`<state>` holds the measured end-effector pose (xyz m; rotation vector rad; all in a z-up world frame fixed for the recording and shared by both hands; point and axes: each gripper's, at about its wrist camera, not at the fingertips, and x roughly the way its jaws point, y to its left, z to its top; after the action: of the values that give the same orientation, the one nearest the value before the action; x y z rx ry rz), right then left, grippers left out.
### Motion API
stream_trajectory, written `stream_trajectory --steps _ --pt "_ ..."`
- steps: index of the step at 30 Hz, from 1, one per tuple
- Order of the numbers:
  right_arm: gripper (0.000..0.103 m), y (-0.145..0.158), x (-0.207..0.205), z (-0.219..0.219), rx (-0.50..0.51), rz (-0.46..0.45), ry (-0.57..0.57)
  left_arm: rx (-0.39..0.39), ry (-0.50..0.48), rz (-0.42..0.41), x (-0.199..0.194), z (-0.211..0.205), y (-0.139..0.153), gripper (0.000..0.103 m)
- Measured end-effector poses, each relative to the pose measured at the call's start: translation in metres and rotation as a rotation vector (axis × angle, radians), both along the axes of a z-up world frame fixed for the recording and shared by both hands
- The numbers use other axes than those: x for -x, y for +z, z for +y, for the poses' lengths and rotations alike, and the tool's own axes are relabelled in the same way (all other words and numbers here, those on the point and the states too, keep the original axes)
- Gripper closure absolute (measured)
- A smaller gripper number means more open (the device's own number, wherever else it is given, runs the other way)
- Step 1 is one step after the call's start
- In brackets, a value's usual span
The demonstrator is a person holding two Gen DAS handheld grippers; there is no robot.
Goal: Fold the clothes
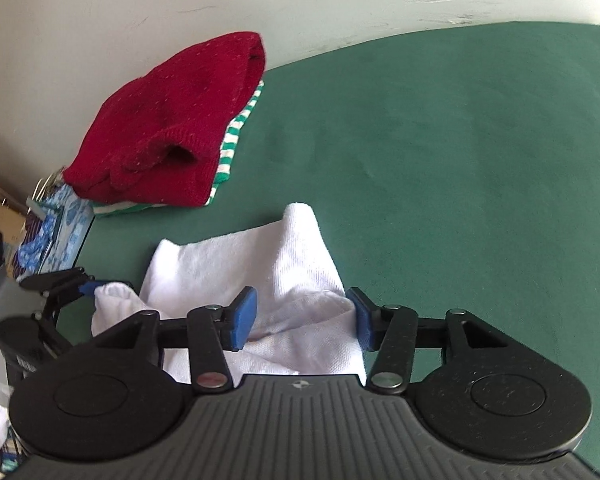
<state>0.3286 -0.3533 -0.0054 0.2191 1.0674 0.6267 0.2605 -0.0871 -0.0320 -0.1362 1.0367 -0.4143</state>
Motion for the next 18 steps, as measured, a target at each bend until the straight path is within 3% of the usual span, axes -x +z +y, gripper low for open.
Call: stream_trajectory --steps 2,3,5,6,7,9,11,13,16,18 --pt "0.06 -0.001 0.0 -0.004 -0.002 -0.005 0.009 0.042 0.033 0.001 0.001 0.006 0.0 0.003" --pt "0.072 -0.002 0.0 -0.007 0.002 -0.008 0.003 0.041 0.047 -0.002 0.001 0.006 0.001 0.005" --pt "0.078 -0.005 -0.002 -0.015 -0.025 0.007 -0.005 0.023 0.064 -0.019 0.002 0.004 0.003 0.019" --pt "0.082 -0.006 -0.002 -0.016 -0.031 0.01 0.0 0.01 0.055 -0.033 0.003 0.002 0.004 0.03" --pt "0.083 -0.007 -0.003 -0.017 -0.037 0.013 0.005 0.019 0.047 -0.037 0.003 0.002 0.004 0.042" --pt "0.084 -0.008 -0.003 -0.016 -0.048 0.008 0.015 0.041 0.036 -0.038 0.003 0.001 0.004 0.055" --pt "0.086 -0.008 -0.003 -0.014 -0.046 -0.001 0.026 0.02 0.031 -0.06 0.004 -0.001 0.004 0.057" --pt "0.087 -0.007 -0.004 -0.014 -0.041 -0.008 0.038 0.034 0.032 -0.064 0.002 0.0 0.004 0.066" --pt "0.088 -0.002 -0.003 -0.017 -0.062 -0.019 0.061 0.099 0.056 -0.07 0.003 0.008 0.006 0.081" --pt "0.089 0.002 -0.001 -0.019 -0.084 -0.028 0.075 0.124 0.074 -0.07 0.003 0.013 0.008 0.083"
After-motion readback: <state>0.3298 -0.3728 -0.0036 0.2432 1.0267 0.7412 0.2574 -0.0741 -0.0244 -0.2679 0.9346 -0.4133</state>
